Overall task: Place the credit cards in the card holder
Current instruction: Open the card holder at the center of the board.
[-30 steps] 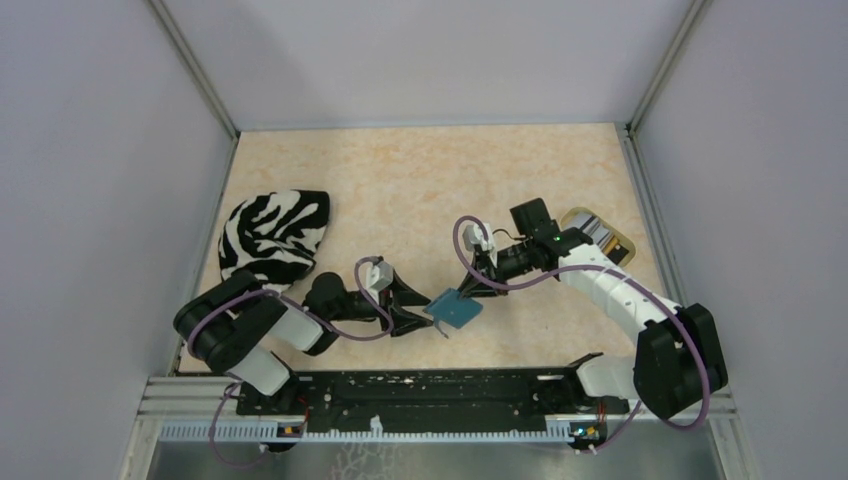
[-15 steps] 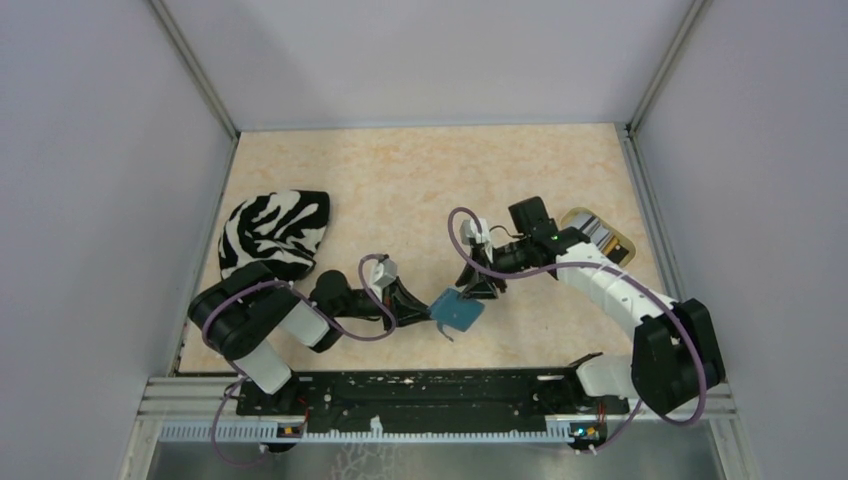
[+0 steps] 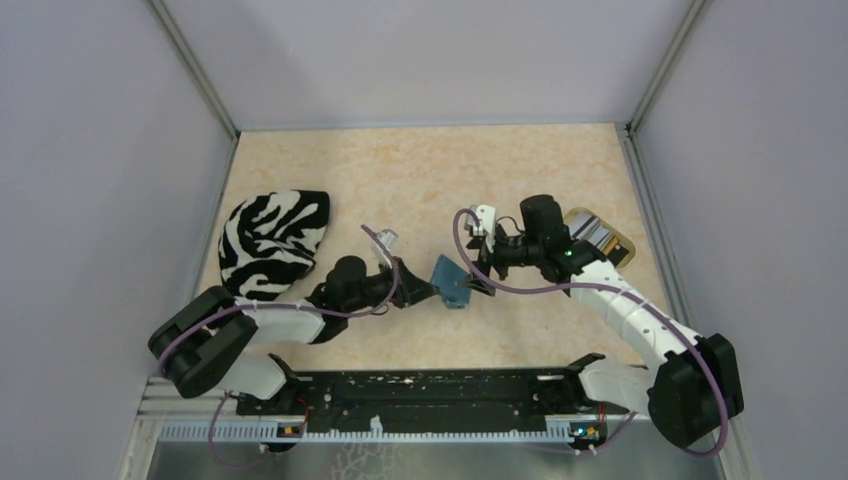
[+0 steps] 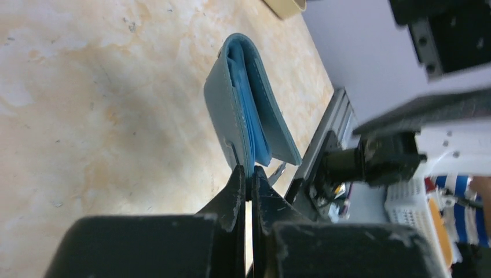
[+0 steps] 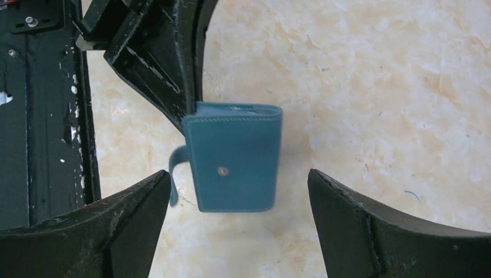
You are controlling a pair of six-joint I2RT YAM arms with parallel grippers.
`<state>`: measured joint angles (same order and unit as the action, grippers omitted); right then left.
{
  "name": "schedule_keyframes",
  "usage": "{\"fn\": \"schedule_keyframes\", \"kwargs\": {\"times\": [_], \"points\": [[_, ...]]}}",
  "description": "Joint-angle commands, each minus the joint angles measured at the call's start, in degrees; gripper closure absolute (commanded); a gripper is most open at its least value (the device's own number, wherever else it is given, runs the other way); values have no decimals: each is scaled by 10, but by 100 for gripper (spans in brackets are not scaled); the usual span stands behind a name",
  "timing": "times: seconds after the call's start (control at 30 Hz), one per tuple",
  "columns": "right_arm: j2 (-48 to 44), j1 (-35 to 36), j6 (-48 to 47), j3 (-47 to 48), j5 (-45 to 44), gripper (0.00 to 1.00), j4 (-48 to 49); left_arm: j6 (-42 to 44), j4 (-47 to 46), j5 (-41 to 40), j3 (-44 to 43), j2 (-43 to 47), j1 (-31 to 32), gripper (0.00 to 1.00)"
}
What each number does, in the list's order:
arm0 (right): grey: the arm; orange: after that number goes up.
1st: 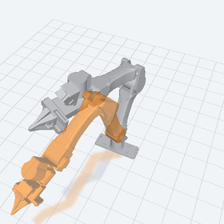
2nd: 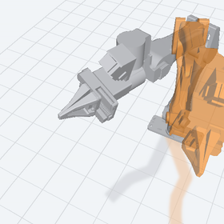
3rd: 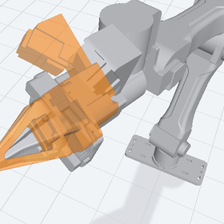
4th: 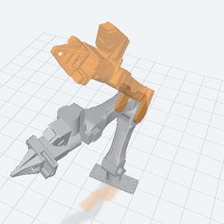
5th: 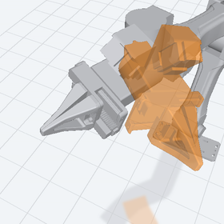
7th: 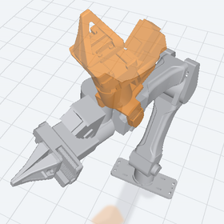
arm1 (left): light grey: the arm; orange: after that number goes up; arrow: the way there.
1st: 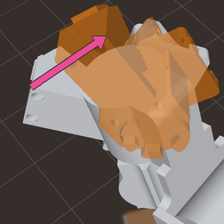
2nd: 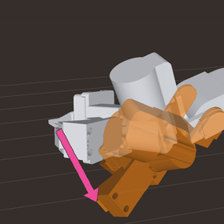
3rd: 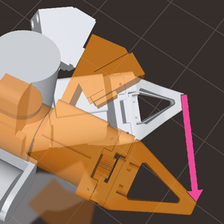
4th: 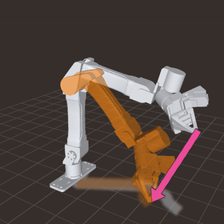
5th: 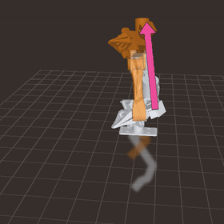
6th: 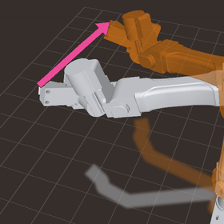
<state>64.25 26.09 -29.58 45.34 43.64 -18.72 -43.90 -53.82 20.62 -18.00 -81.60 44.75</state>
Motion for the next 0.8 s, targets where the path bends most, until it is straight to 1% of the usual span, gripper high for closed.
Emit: {"fn": "schedule_keyframes", "kwargs": {"times": [0.0, 0.13, 0.27, 0.33, 0.43, 0.53, 0.6, 0.67, 0.7, 0.73, 0.77], "points": [[17, 38, 22, -6, -34, 13, 46, -62, 175, -142, -74, 34, 36, 100], [46, 66, 39, -2, -107, 13, 62, -69, 189, -164, -97, 33, 44, 100], [49, 83, 49, -3, -135, 13, 74, -79, 203, -174, -107, 26, 49, 100], [48, 88, 53, -6, -171, 14, 85, -81, 202, -173, -107, 26, 51, 100], [53, 88, 62, -1, -220, 18, 91, -81, 202, -171, -104, 32, 51, 100], [51, 88, 79, 4, -246, 27, 97, -81, 200, -172, -96, 43, 51, 100], [49, 88, 85, 3, -227, 28, 97, -83, 201, -174, -92, 50, 51, 100], [48, 88, 80, 3, -157, 27, 87, -86, 201, -174, -90, 52, 51, 100], [49, 91, 76, 3, -121, 25, 77, -88, 200, -174, -90, 52, 51, 100], [49, 97, 74, 2, -106, 21, 76, -91, 199, -172, -90, 50, 51, 100], [50, 104, 75, -1, -117, 18, 81, -94, 194, -169, -89, 49, 51, 100]]}}
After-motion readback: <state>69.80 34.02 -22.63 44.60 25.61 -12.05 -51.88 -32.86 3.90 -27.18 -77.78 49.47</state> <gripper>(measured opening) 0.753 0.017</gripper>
